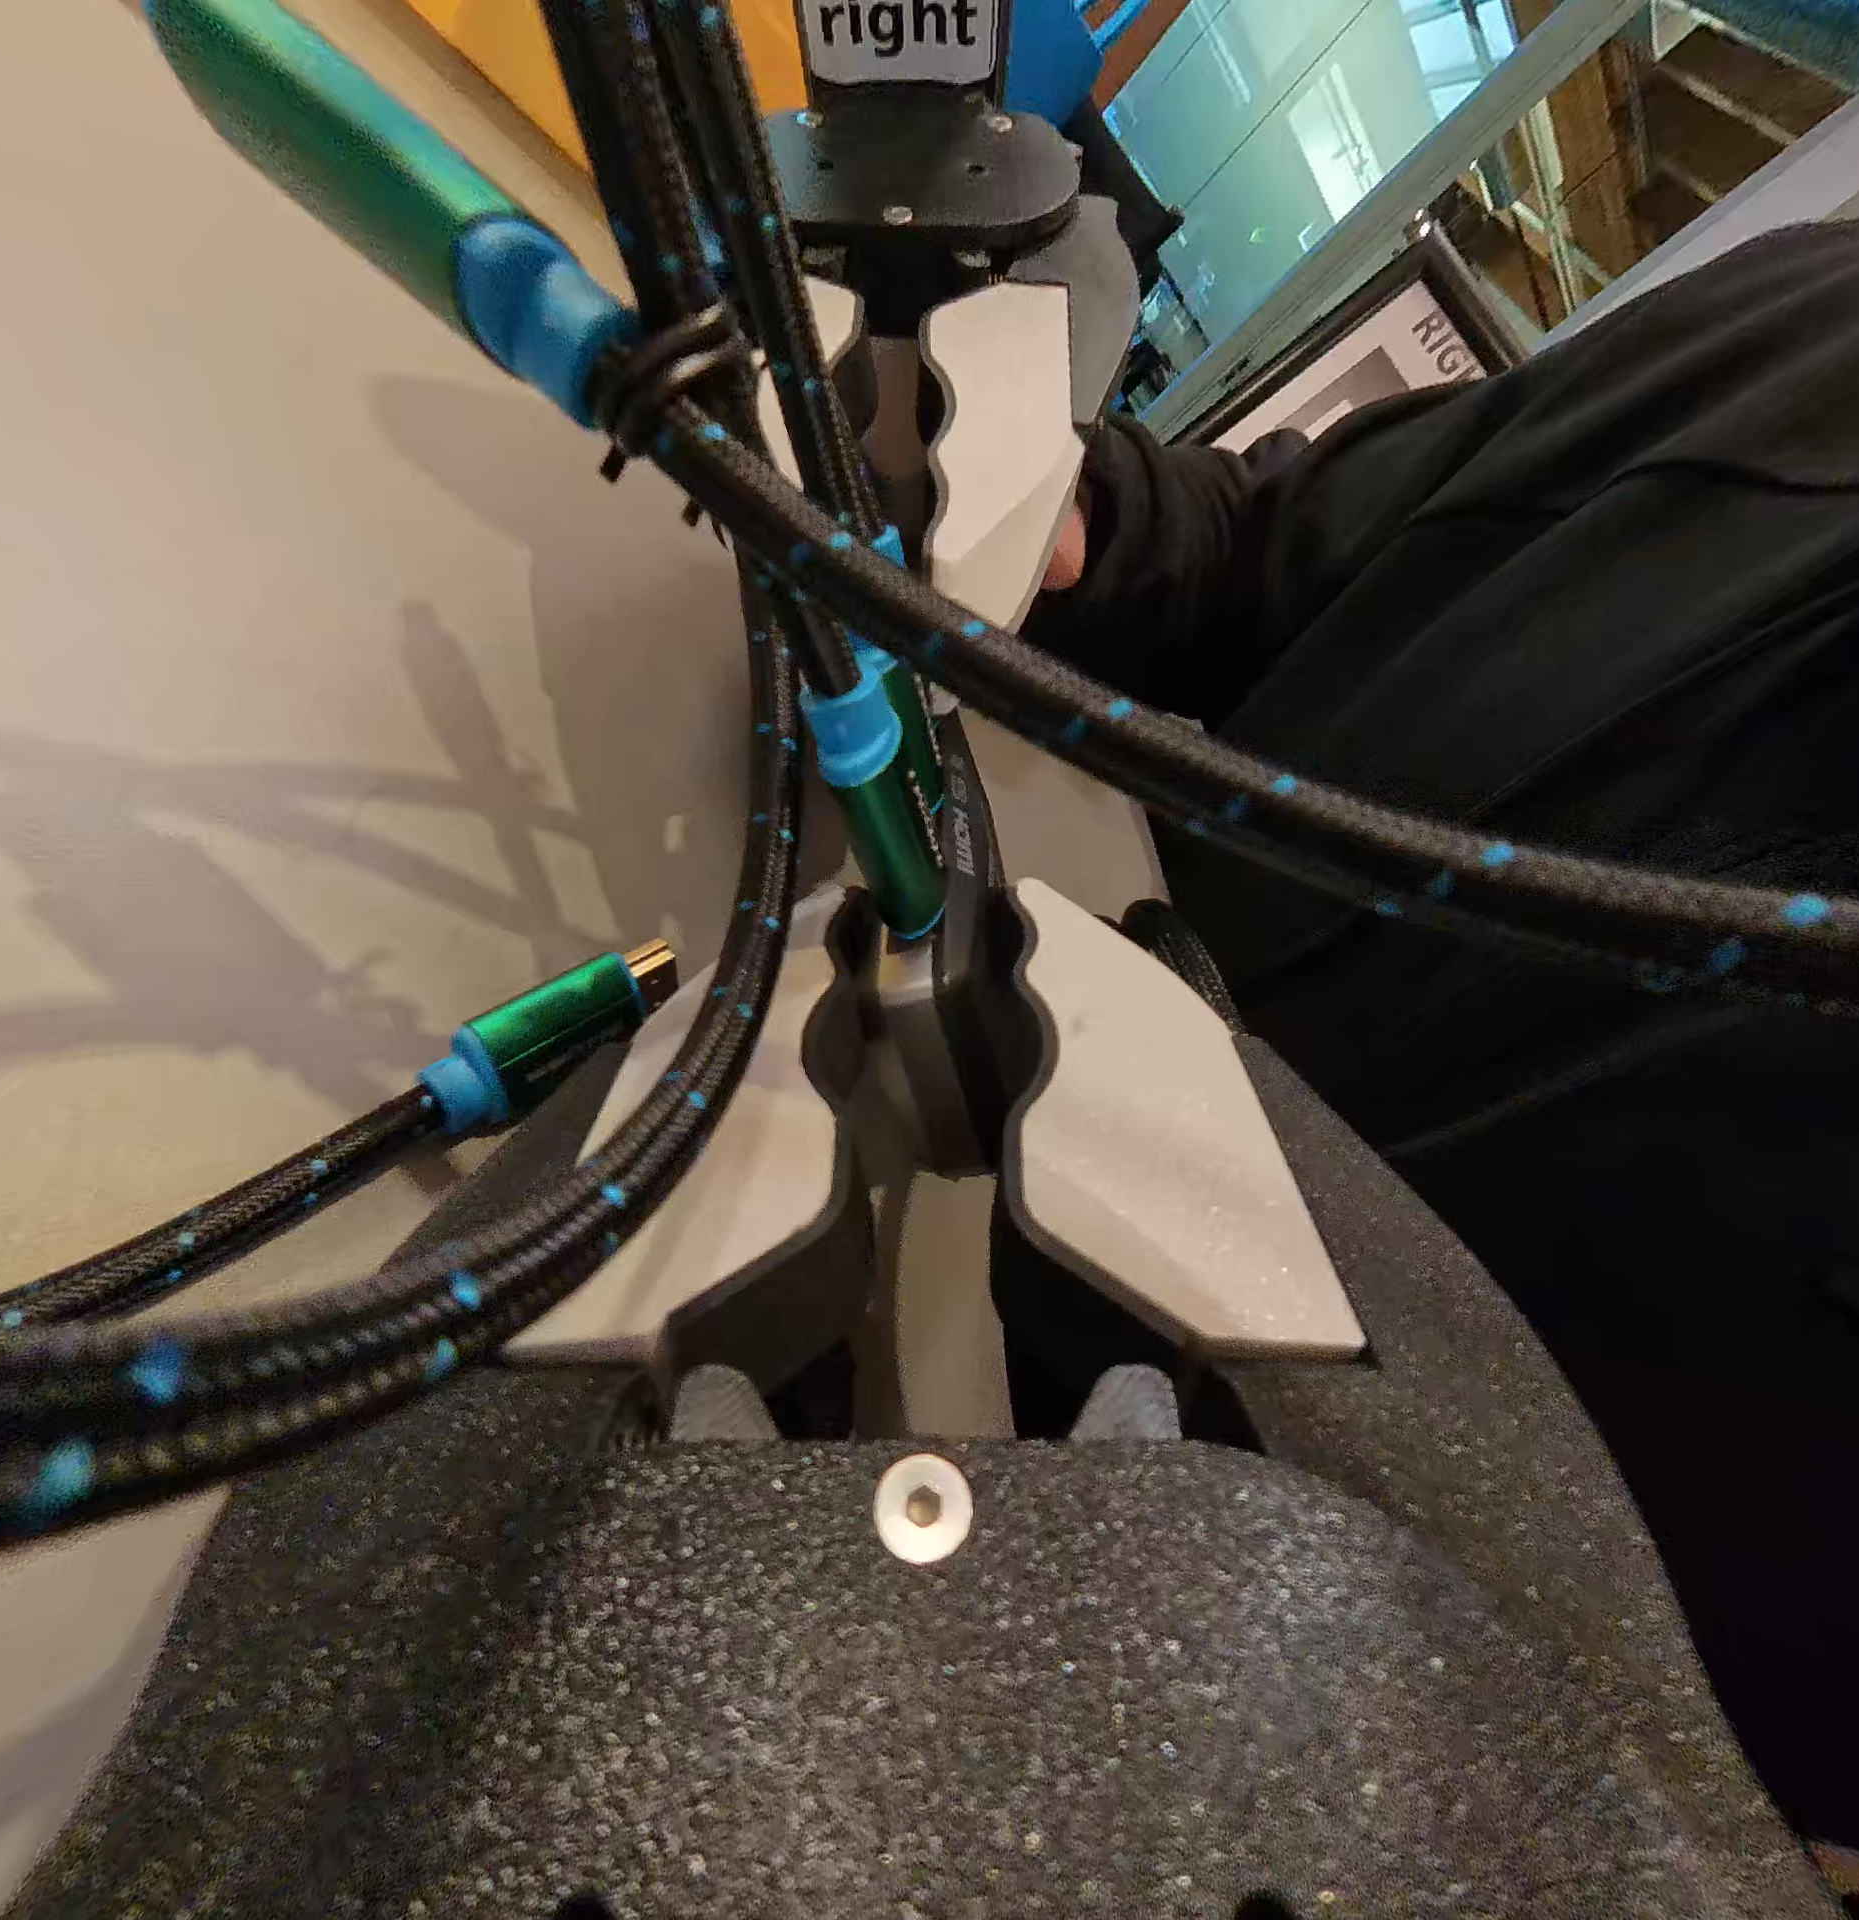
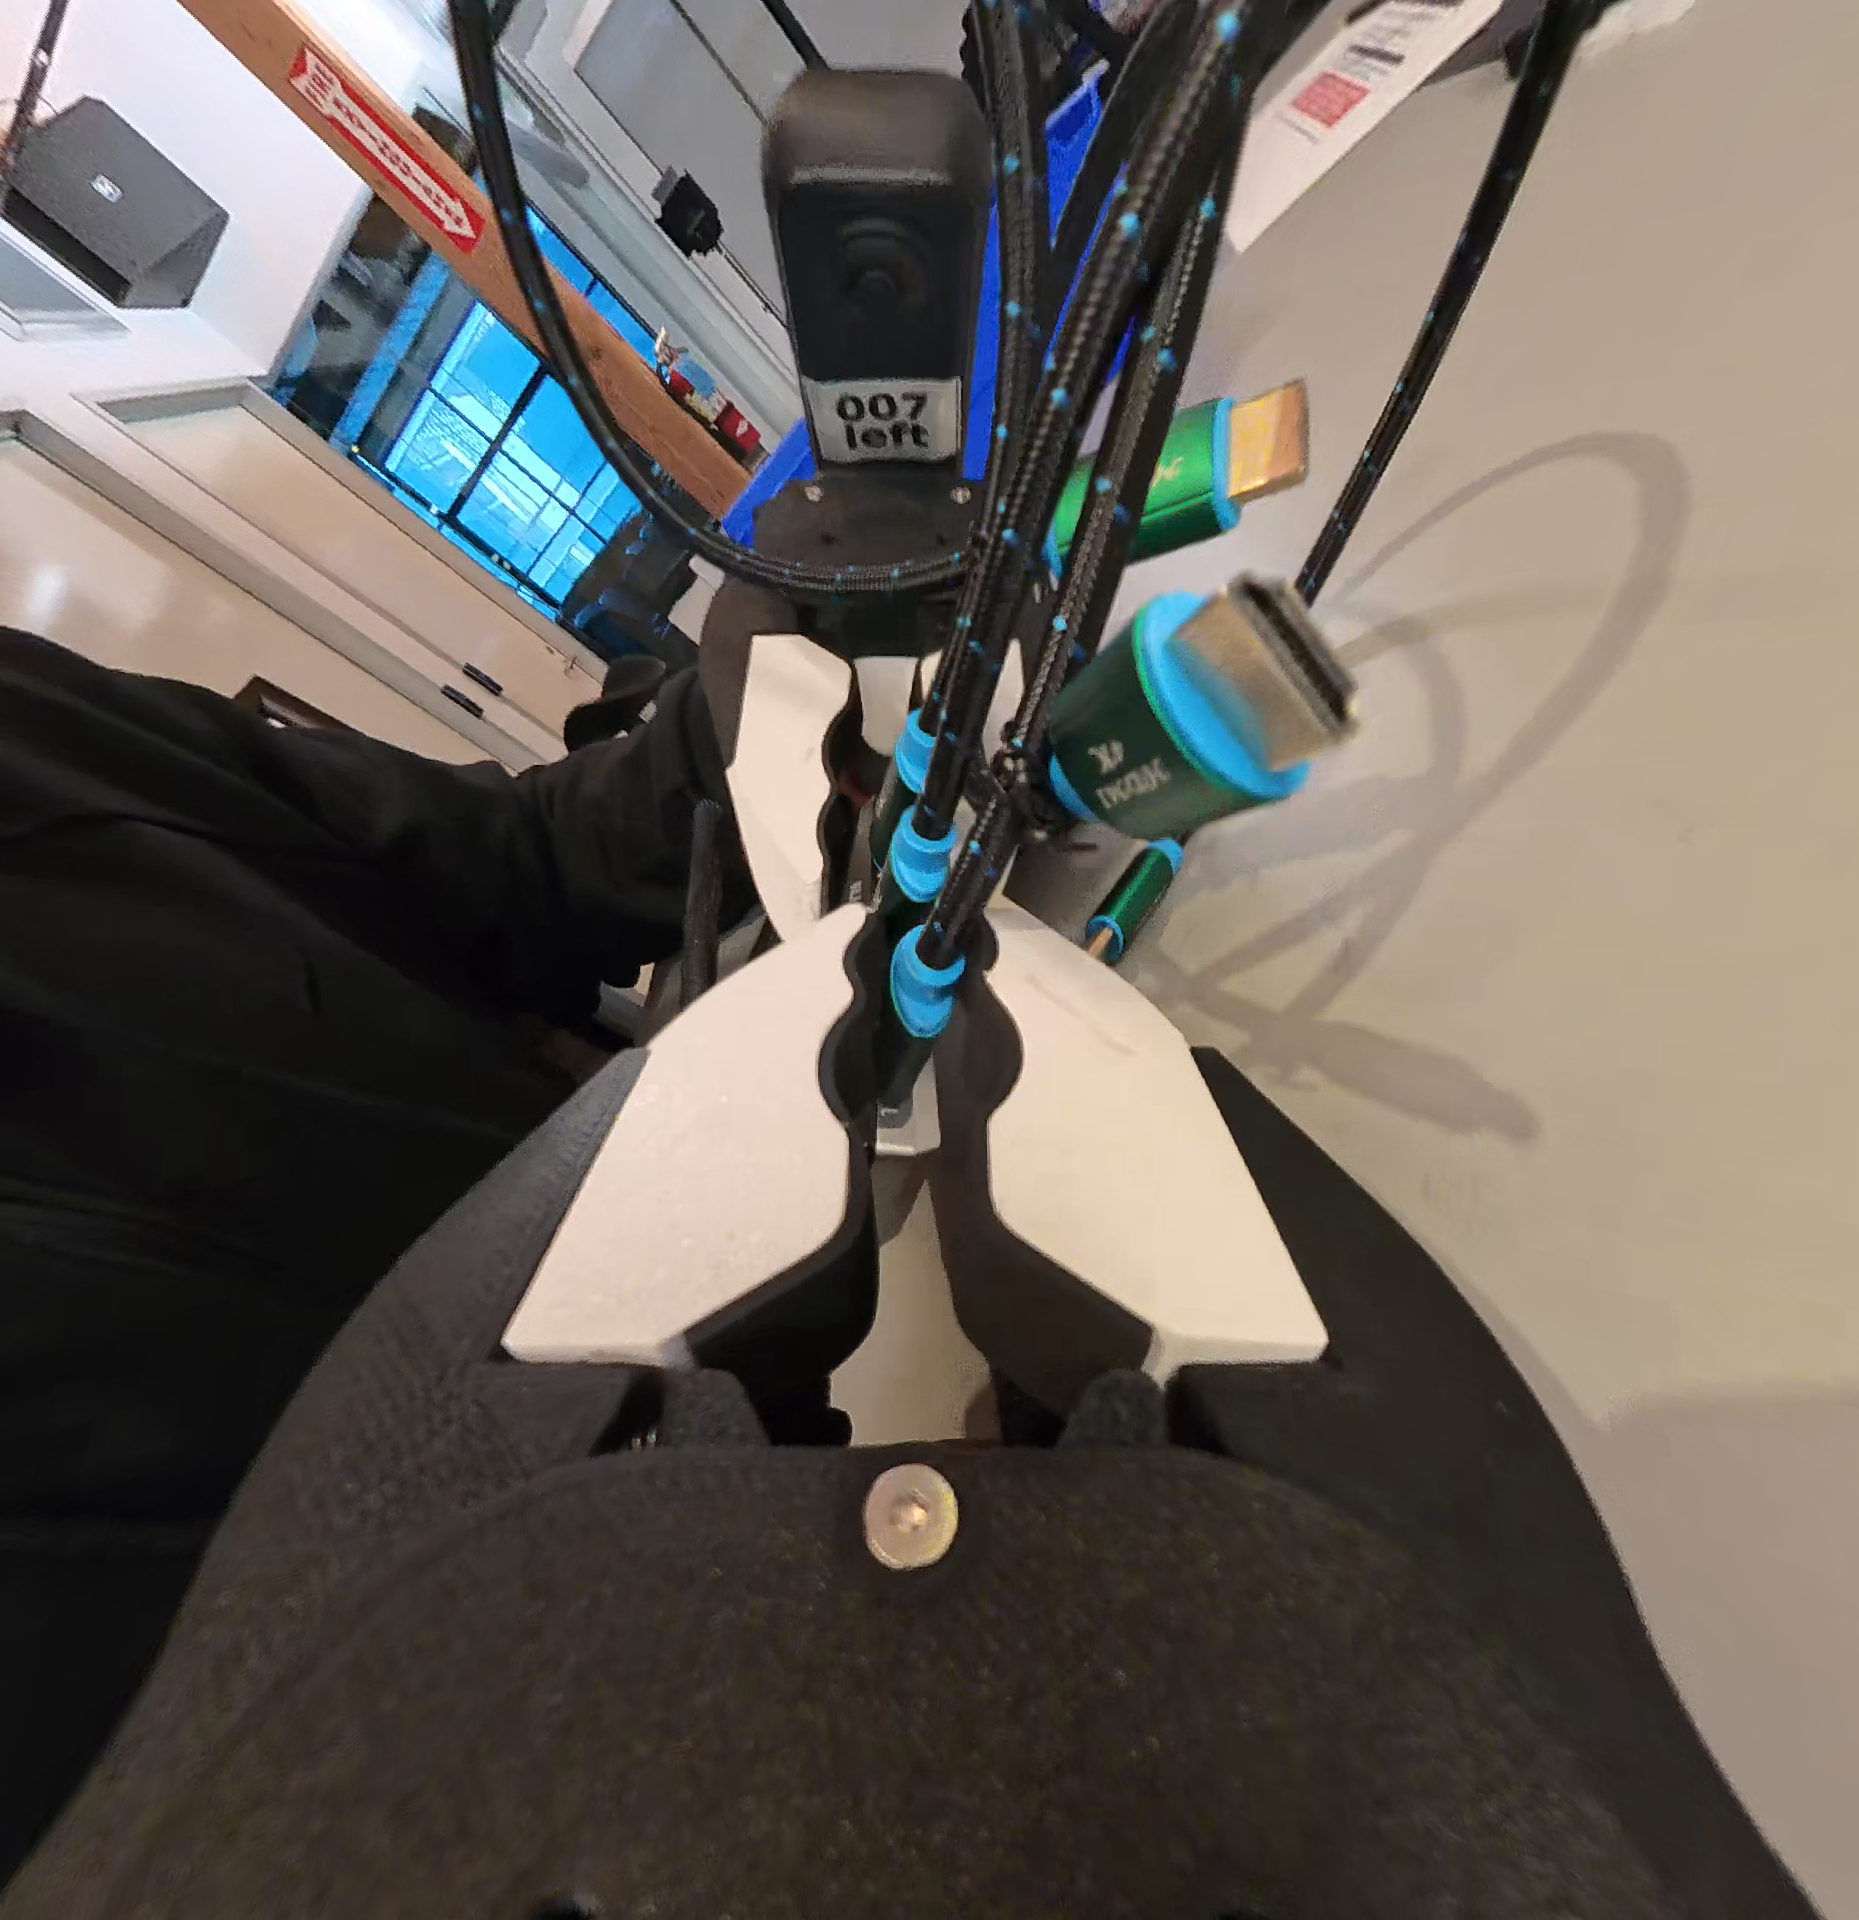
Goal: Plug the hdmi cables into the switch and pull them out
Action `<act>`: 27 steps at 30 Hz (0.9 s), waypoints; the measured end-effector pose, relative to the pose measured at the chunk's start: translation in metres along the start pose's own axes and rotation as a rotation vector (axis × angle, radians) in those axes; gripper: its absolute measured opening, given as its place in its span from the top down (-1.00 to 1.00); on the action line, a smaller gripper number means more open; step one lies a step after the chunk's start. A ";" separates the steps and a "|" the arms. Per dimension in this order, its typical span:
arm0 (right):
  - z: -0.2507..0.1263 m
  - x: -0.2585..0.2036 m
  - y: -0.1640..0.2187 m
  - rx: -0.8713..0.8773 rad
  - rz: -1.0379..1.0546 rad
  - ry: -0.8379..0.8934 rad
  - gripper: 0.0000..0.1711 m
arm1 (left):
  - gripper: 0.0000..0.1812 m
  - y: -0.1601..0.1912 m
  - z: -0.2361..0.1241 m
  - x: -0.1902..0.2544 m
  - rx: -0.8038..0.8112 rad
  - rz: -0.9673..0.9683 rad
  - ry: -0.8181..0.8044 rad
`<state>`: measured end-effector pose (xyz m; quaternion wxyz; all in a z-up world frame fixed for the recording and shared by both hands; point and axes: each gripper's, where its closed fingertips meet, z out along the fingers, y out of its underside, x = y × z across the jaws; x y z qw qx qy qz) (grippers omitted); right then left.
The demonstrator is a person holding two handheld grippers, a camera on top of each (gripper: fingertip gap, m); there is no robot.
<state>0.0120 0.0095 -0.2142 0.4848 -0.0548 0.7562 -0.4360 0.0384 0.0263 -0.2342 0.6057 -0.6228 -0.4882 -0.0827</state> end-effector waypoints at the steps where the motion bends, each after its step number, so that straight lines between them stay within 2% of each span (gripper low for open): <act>1: -0.001 0.000 -0.002 0.012 0.000 -0.004 0.87 | 0.75 -0.001 0.001 0.001 0.005 -0.007 0.005; 9: -0.001 -0.002 -0.005 0.042 -0.042 0.015 0.86 | 0.75 0.000 0.003 0.002 0.000 -0.010 0.015; 14: -0.007 -0.015 0.029 -0.201 -0.079 -0.092 0.85 | 0.73 0.019 0.018 0.014 -0.123 0.032 0.050; 23: -0.004 -0.006 0.002 0.011 -0.029 0.000 0.87 | 0.74 0.008 0.013 0.007 -0.047 -0.007 0.026; 27: -0.004 -0.007 -0.001 0.038 -0.039 0.001 0.87 | 0.74 0.007 0.013 0.008 -0.045 -0.008 0.039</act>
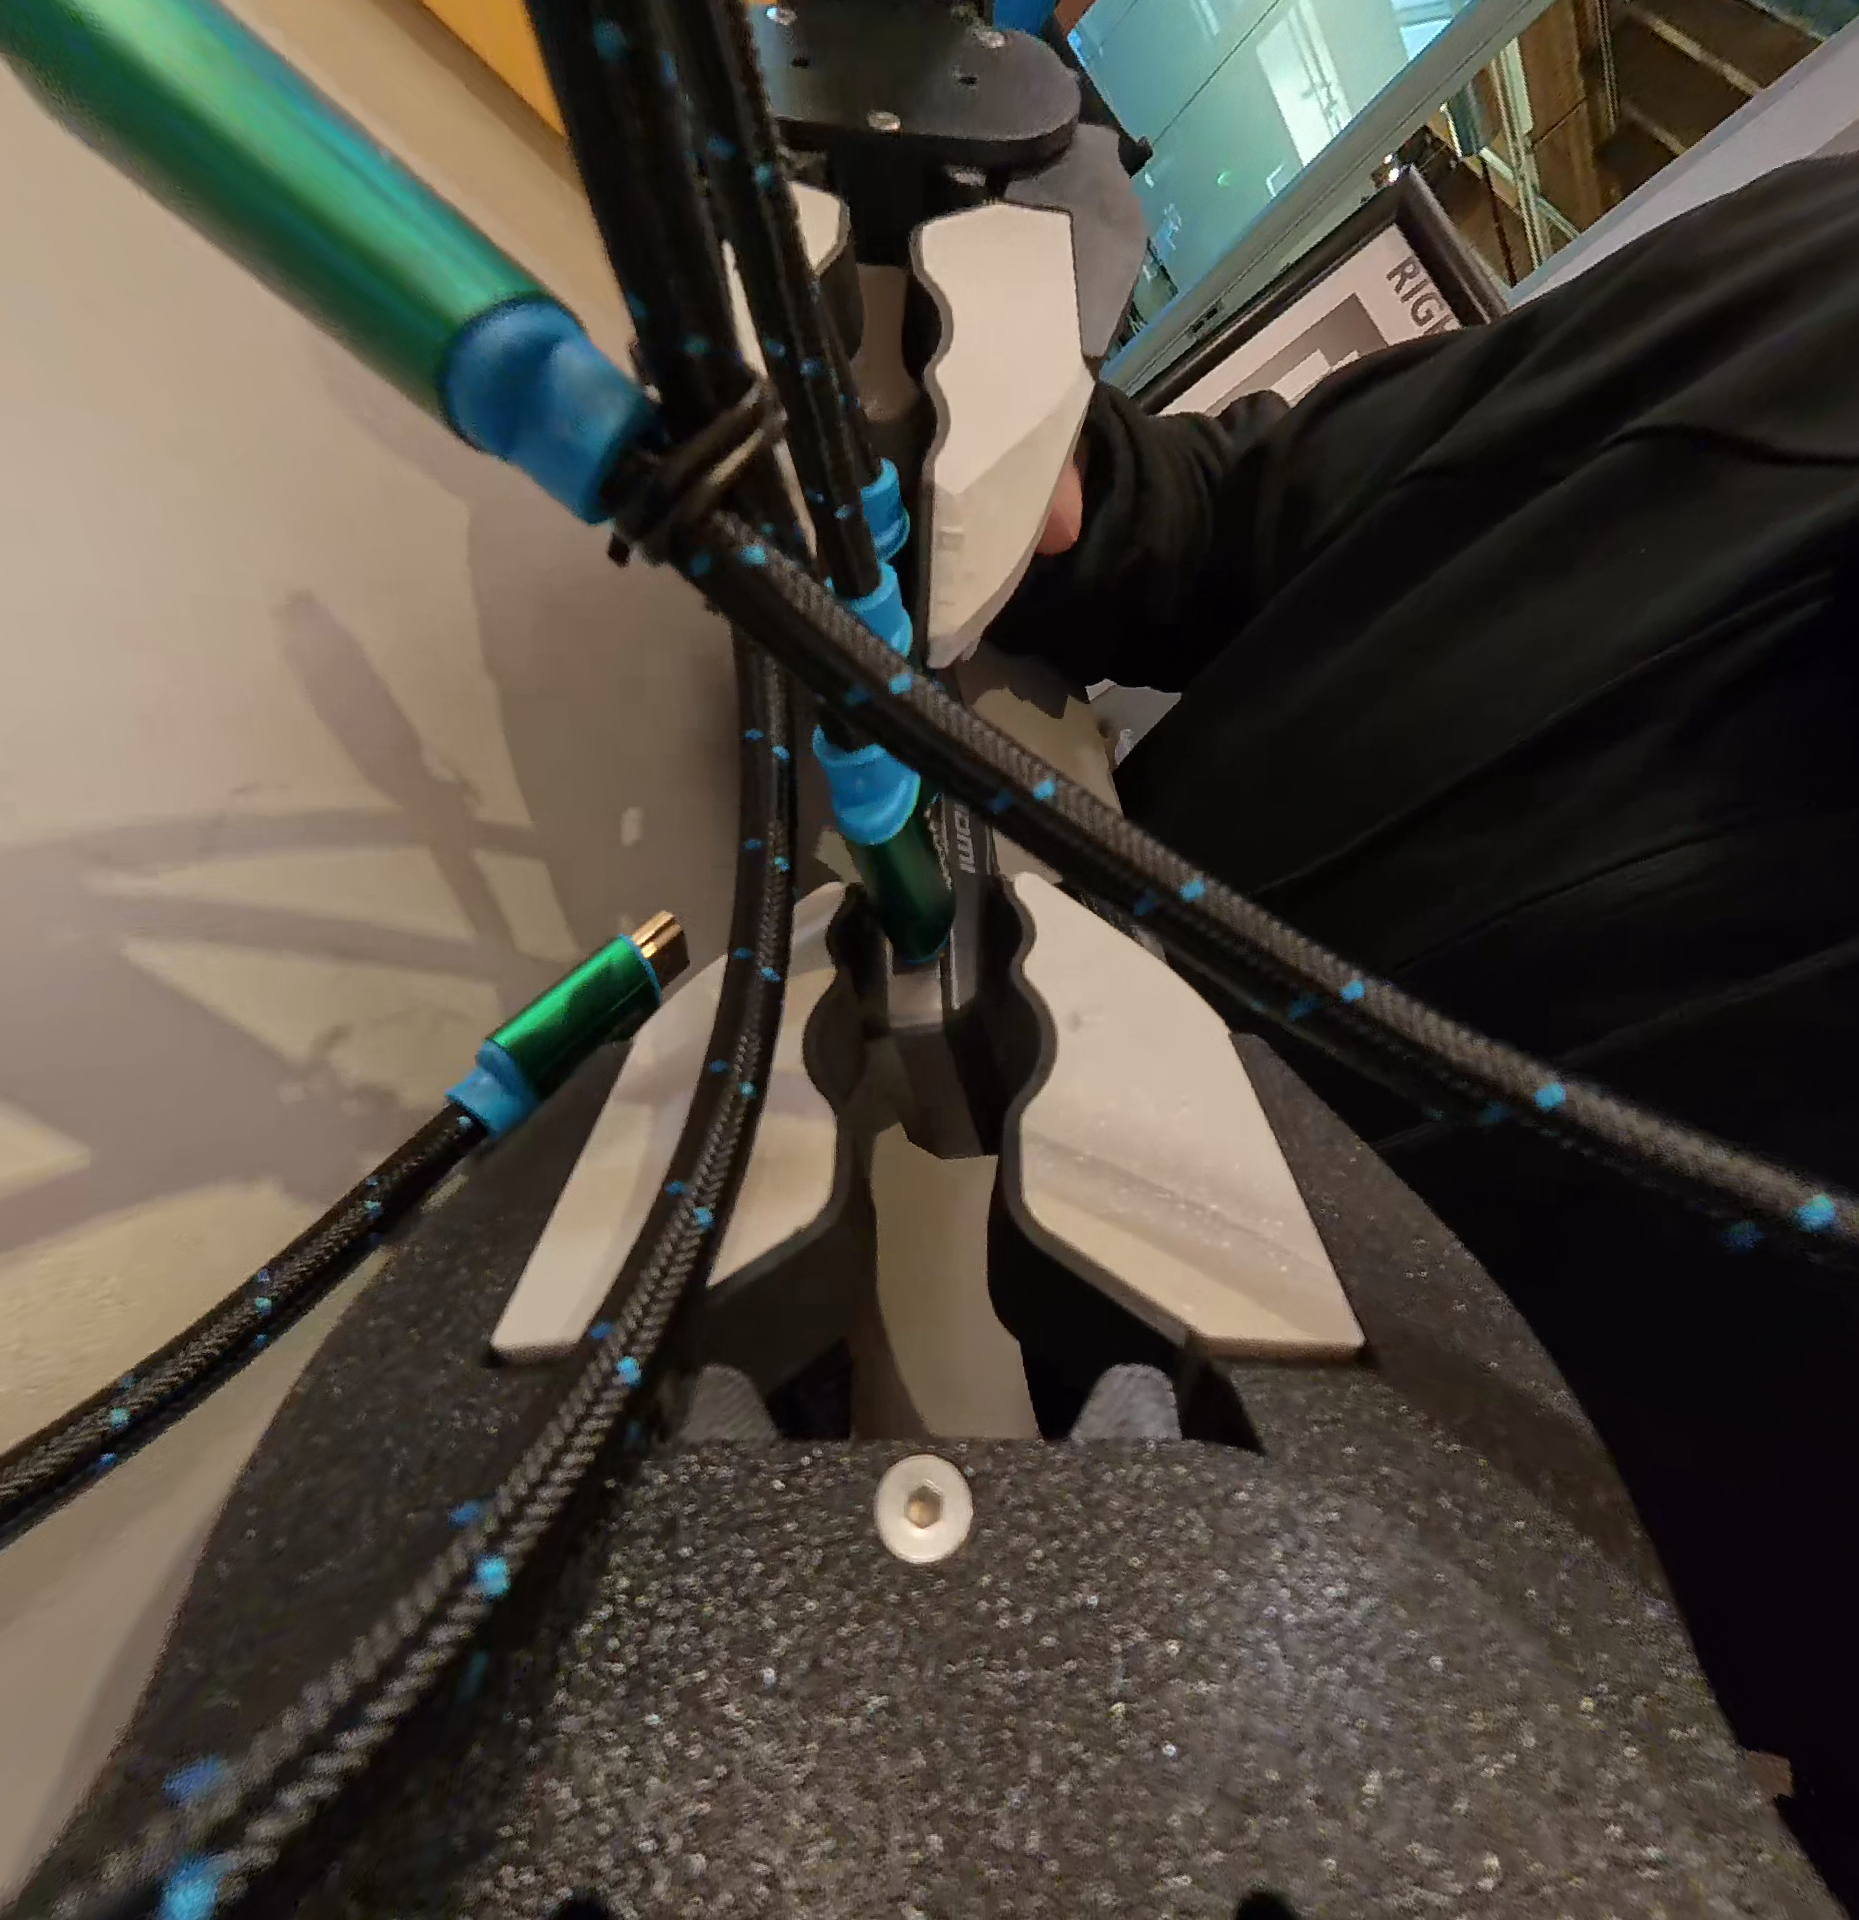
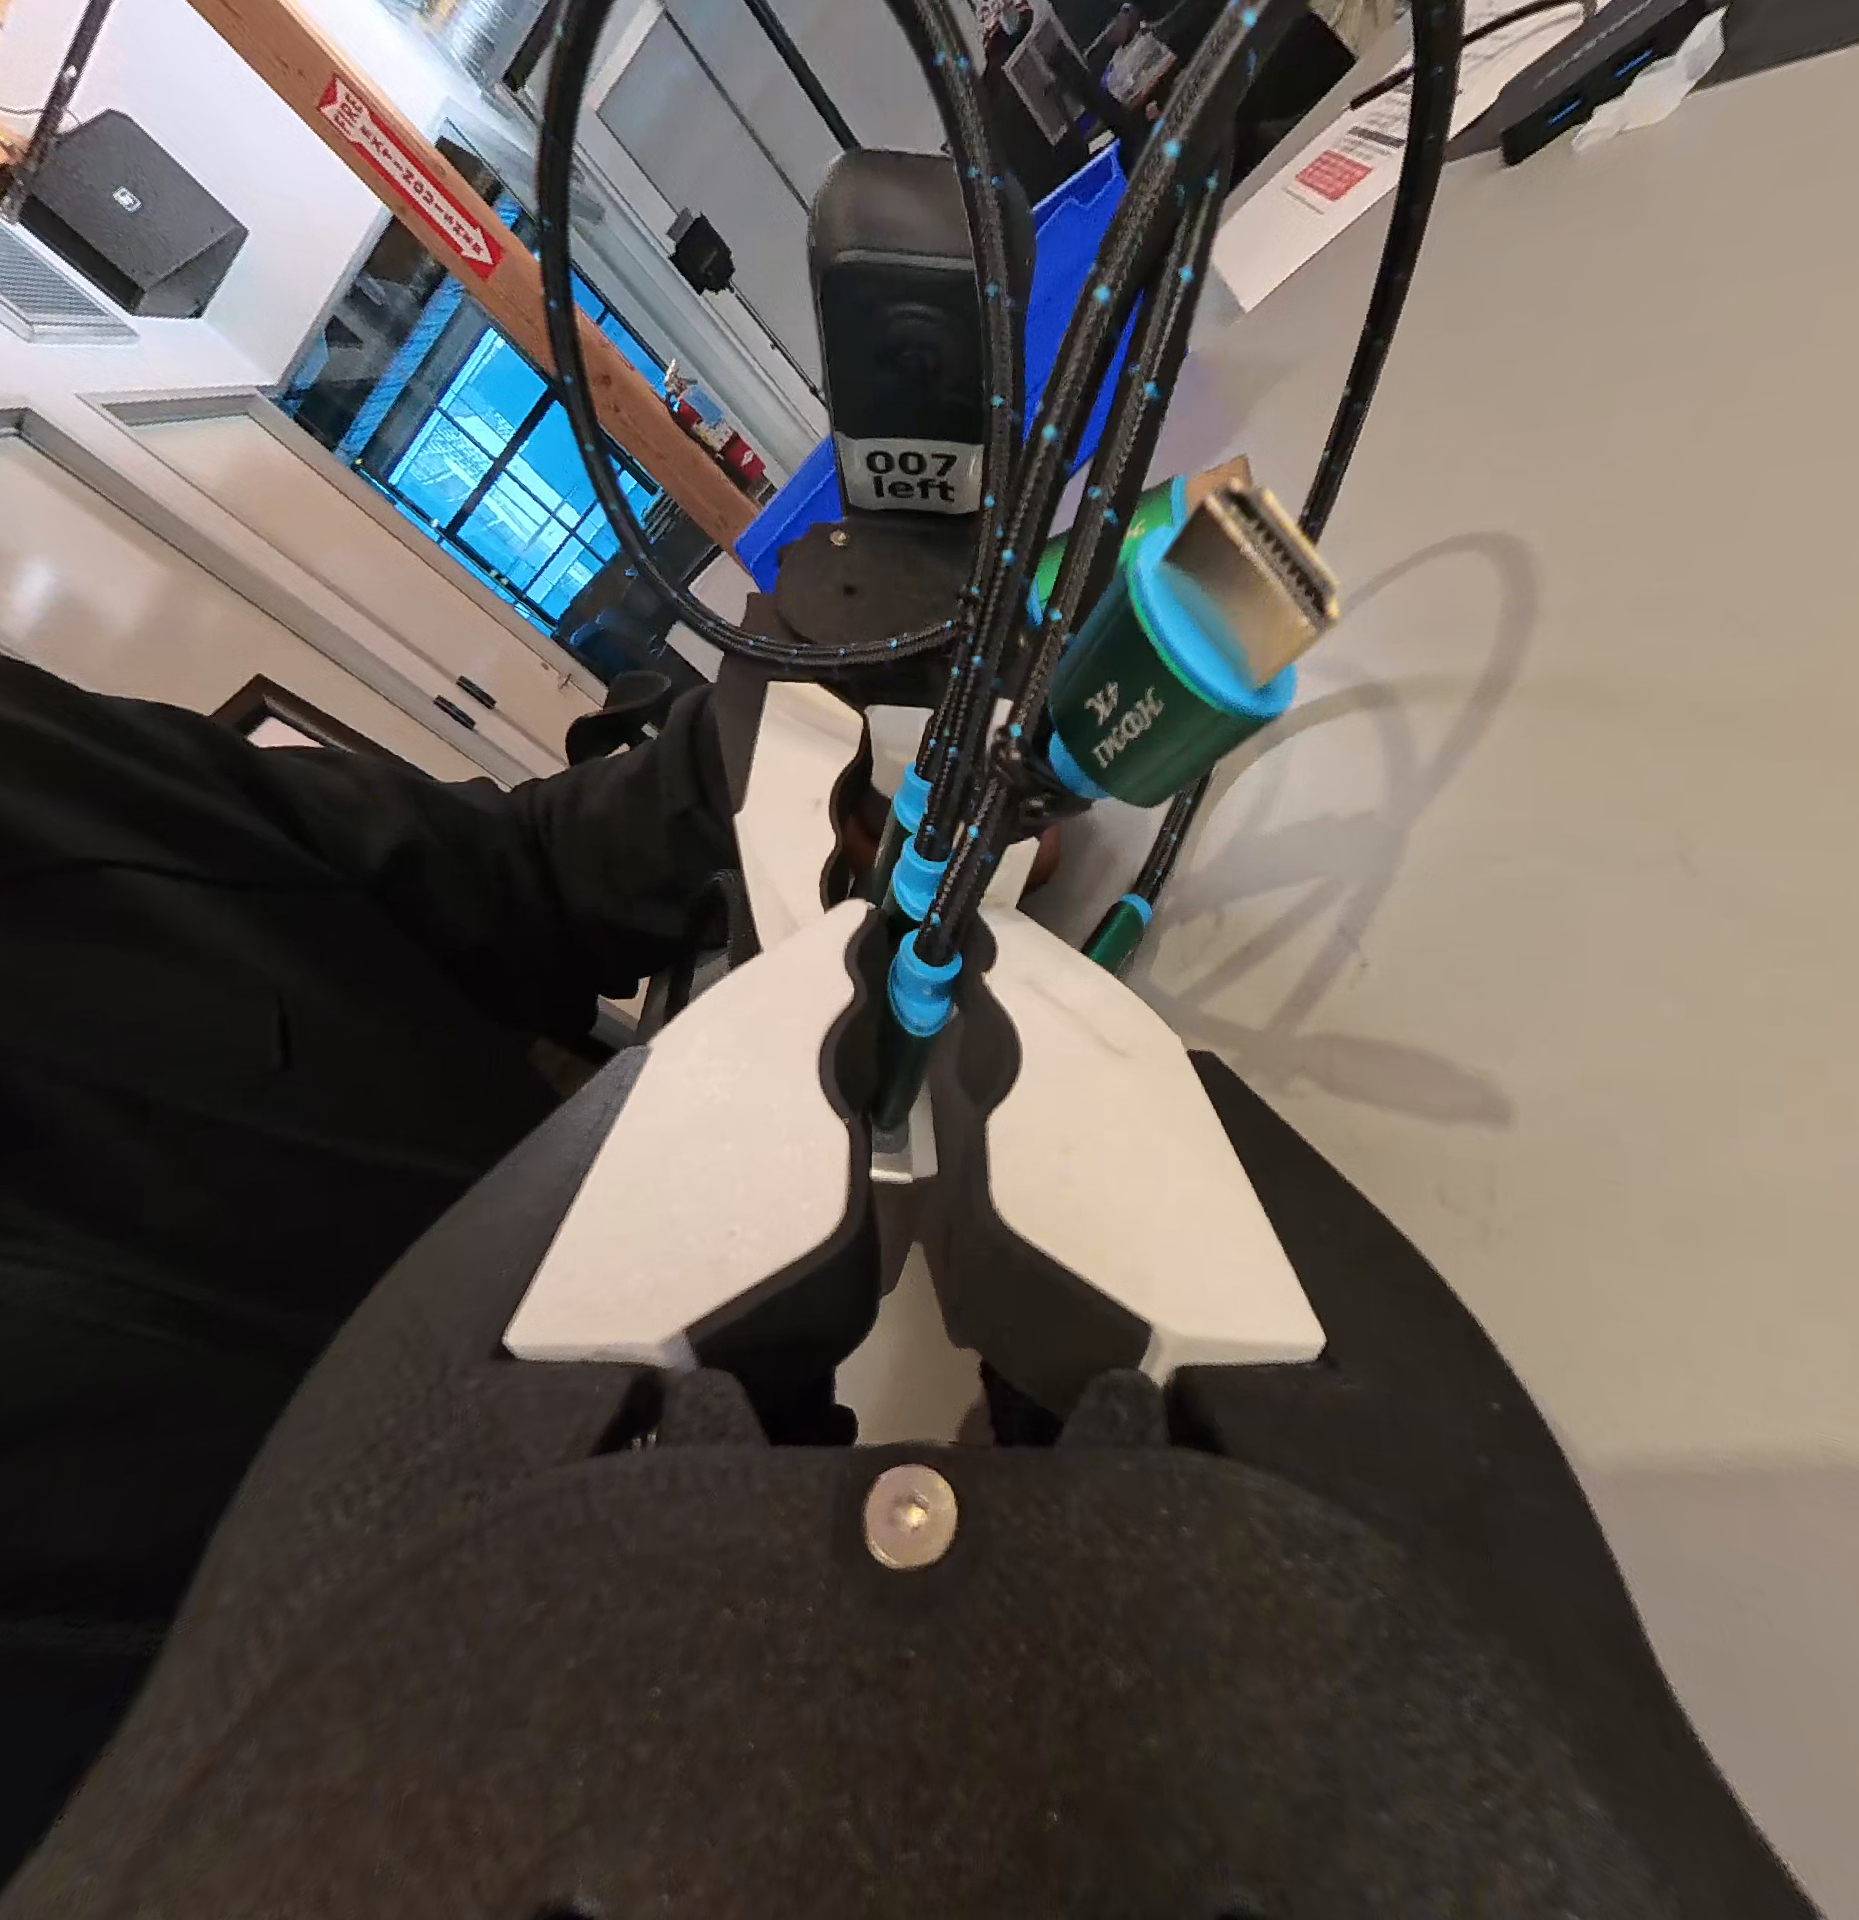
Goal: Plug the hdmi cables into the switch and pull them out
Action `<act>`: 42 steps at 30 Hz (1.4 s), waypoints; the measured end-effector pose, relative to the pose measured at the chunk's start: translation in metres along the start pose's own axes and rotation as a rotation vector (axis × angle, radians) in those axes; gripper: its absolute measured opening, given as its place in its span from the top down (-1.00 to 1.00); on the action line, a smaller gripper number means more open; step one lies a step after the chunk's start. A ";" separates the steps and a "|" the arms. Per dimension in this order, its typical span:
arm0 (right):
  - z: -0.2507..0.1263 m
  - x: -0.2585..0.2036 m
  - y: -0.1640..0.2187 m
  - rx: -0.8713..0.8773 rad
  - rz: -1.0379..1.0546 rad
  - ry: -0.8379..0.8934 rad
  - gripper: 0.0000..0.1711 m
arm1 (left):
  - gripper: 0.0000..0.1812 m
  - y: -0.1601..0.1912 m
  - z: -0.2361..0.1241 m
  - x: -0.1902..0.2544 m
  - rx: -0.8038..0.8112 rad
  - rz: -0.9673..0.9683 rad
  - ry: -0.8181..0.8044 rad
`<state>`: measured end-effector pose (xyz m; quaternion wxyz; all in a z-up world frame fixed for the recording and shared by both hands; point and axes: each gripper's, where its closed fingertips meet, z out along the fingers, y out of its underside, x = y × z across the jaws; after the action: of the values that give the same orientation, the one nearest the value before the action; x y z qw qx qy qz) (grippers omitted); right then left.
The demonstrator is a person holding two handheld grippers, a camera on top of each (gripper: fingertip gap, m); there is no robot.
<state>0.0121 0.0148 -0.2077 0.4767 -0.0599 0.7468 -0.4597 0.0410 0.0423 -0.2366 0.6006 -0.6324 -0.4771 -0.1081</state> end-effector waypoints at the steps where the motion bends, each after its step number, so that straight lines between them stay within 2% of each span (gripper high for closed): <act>1: 0.000 -0.001 0.001 -0.005 -0.004 -0.007 0.87 | 0.74 0.000 0.000 0.000 -0.006 0.007 0.003; 6: -0.001 -0.016 0.023 -0.172 -0.012 -0.125 0.87 | 0.74 0.018 0.009 0.012 -0.126 0.053 0.057; 13: 0.003 -0.015 0.024 -0.202 -0.017 -0.113 0.87 | 0.74 0.023 0.012 0.012 -0.168 0.048 0.060; 18: -0.003 -0.004 0.017 -0.152 0.007 -0.059 0.84 | 0.75 0.007 0.006 0.004 -0.058 0.025 0.021; 19: -0.006 -0.003 0.019 -0.160 0.006 -0.056 0.82 | 0.71 0.005 0.004 0.004 -0.041 0.029 0.017; 23: -0.012 -0.006 0.025 -0.196 0.017 -0.070 0.65 | 0.76 -0.003 -0.003 -0.001 0.026 0.013 -0.007; 29: 0.002 -0.010 0.043 -0.285 0.039 -0.064 0.71 | 0.76 -0.008 -0.006 0.001 0.057 0.020 0.006; 34: 0.002 -0.013 0.023 -0.144 0.054 -0.091 0.74 | 0.74 -0.020 -0.014 0.002 0.149 0.038 0.007; 38: -0.002 -0.012 0.009 -0.049 0.058 -0.099 0.76 | 0.40 -0.025 -0.020 0.002 0.198 0.029 0.022; 42: -0.002 -0.017 0.002 0.004 0.047 -0.126 0.76 | 0.25 -0.033 -0.020 0.004 0.255 0.016 0.041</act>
<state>0.0200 0.0261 -0.1980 0.5336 -0.0702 0.7156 -0.4453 0.0279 0.0213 -0.2068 0.6866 -0.5524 -0.4695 -0.0547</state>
